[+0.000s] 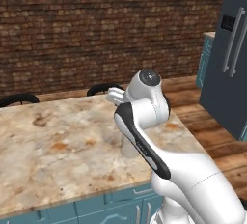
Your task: Pick the glass cup and strainer and place them in the sink. Then turn on the water.
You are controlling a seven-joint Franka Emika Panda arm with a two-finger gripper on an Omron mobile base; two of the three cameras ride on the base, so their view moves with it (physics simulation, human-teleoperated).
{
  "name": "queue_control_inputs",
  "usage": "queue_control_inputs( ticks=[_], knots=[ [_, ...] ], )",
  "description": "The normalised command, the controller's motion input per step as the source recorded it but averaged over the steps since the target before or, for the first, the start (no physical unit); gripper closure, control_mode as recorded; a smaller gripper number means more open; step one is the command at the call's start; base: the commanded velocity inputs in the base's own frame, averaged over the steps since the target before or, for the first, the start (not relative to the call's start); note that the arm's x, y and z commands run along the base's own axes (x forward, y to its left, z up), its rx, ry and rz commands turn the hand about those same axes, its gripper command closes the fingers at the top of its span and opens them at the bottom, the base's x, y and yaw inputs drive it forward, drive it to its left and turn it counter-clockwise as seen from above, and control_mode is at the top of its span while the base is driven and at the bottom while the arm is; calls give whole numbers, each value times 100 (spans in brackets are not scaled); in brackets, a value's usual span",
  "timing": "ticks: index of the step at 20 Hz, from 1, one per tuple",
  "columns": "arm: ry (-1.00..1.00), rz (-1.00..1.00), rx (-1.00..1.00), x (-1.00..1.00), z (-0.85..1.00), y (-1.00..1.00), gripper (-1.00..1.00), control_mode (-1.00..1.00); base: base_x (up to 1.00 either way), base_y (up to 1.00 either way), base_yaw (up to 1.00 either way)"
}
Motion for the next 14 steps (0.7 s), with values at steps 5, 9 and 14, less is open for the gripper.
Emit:
queue_control_inputs(
  ticks=[5, 9, 14],
  knots=[
    [3, 2, 0, 0, -4, 0, -100, -100, 0, 0, 0],
    [11, 9, -3, 0, -29, 0, -100, -100, 0, 0, 0],
    [12, 10, -10, 1, -41, 0, -100, -100, 0, 0, 0]
  ],
)
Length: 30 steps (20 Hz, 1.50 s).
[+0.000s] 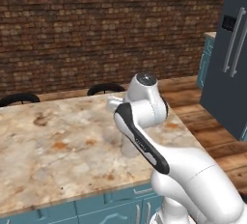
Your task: Pick the glass cup and strainer and place them in the sink. Then turn on the water.
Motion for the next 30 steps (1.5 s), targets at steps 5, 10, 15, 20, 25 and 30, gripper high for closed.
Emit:
queue_control_inputs(
  ticks=[5, 10, 15, 20, 25, 30],
  knots=[
    [6, 9, -11, 0, -44, -6, -100, -100, 0, 0, 0],
    [2, 8, -9, 7, -45, -2, -100, -100, 0, 0, 0],
    [0, 6, -1, 5, -34, -1, -100, -100, 0, 0, 0],
    [0, 6, 0, 12, -21, 0, -100, -100, 0, 0, 0],
    [0, 4, 0, 19, -16, 0, -100, -100, 0, 0, 0],
    [0, 1, 0, 19, -17, 0, -100, -100, 0, 0, 0]
  ],
)
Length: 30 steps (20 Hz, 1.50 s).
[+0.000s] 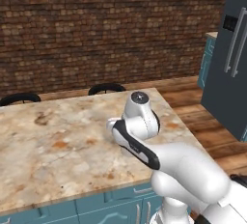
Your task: Pick the glass cup and strainer and place them in the sink. Then turn on the water.
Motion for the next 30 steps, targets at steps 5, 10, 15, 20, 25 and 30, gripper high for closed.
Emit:
queue_control_inputs(
  ticks=[5, 10, 15, 20, 25, 30],
  knots=[
    [0, 0, 0, 12, -20, 1, -100, -100, 0, 0, 0],
    [2, 0, 0, 7, -20, 6, -100, -100, 0, 0, 0],
    [2, 0, -1, 5, -21, 8, -100, -100, 0, 0, 0],
    [1, 0, -1, 6, -24, 4, -100, -100, 0, 0, 0],
    [0, 0, 0, 5, -23, 0, -100, -100, 0, 0, 0],
    [0, 0, 0, 3, -22, 0, -100, -100, 0, 0, 0]
  ],
)
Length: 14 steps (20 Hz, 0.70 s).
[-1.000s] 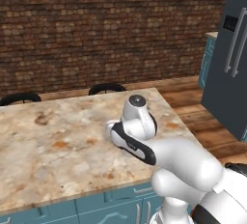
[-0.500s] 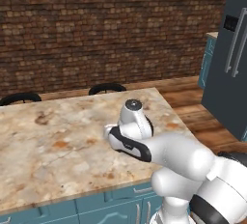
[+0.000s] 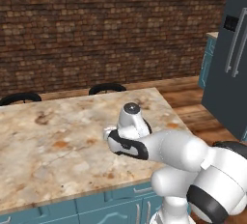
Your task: Pick the glass cup and strainer and place them in the sink. Then turn on the water.
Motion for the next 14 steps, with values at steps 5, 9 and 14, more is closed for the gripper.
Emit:
queue_control_inputs(
  ticks=[5, 9, 14],
  knots=[
    [0, 0, -1, 0, -28, 1, -100, -100, 0, 0, 0],
    [0, 0, -1, 0, -31, 0, 100, -100, 0, 0, 0],
    [0, 1, 0, 0, -29, 0, 100, -100, 0, 0, 0]
  ],
)
